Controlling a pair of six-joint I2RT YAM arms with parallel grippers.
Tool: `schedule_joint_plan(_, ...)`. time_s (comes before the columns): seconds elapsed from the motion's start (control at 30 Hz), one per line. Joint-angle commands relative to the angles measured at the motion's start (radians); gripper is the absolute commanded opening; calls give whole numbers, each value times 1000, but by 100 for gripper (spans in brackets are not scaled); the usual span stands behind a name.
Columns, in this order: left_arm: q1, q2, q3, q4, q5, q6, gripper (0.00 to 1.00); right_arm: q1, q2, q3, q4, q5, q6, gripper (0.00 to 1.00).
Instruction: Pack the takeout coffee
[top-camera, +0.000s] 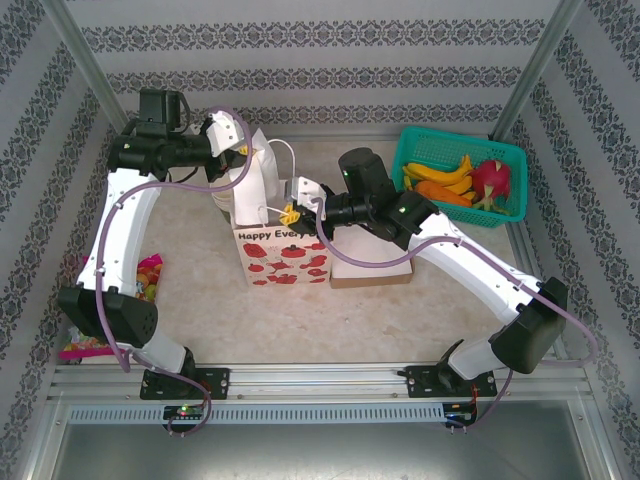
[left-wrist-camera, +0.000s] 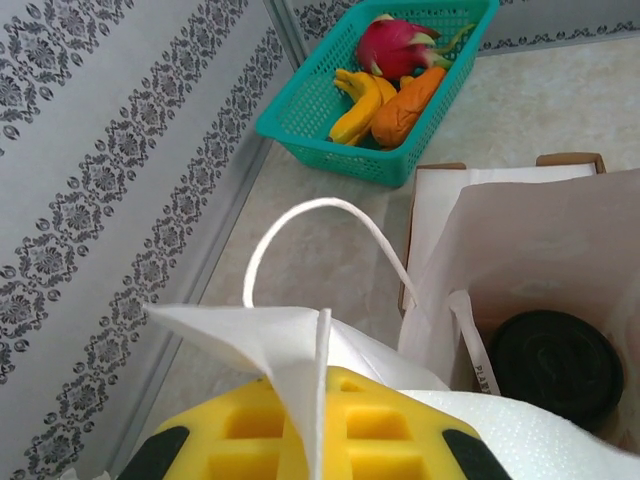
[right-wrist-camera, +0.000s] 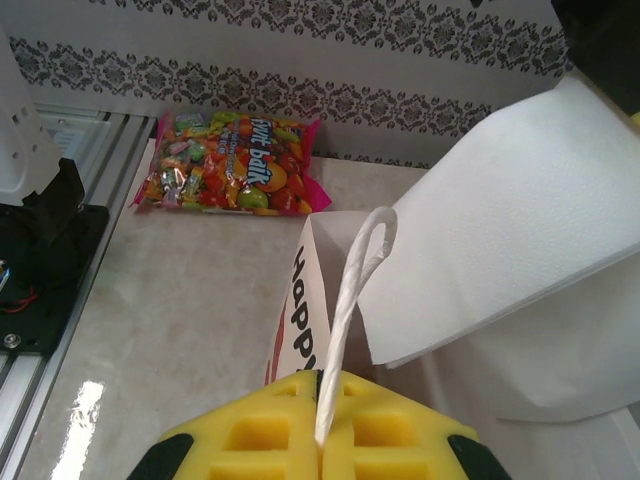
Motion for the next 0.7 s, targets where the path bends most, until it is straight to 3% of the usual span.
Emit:
schedule_joint_plan(0.0, -6, -58, -69, 31, 48, -41, 0, 10, -22, -19, -3, -6, -8, 0)
schedule_joint_plan(0.17, -16, -182, -269, 98, 25, -55, 1, 10, -13, -12, -1, -16, -9, 0)
schedule_joint_plan(0.3, -18, -230, -317, 41, 39, -23, 10, 10, -9, -6, -2, -20, -12, 0)
schedule_joint_plan(0.4, -18, -225, -327, 65, 53, -59, 11, 10, -8, -2, -3, -24, -9, 0)
schedule_joint_plan(0.5, -19, -206, -328, 32, 69, -94, 18, 11, -7, -8, 1, -24, -5, 0)
schedule_joint_plan(0.67, -38, -254, -434, 152, 92, -166, 22, 11, 2, -6, -5, -27, -3, 0)
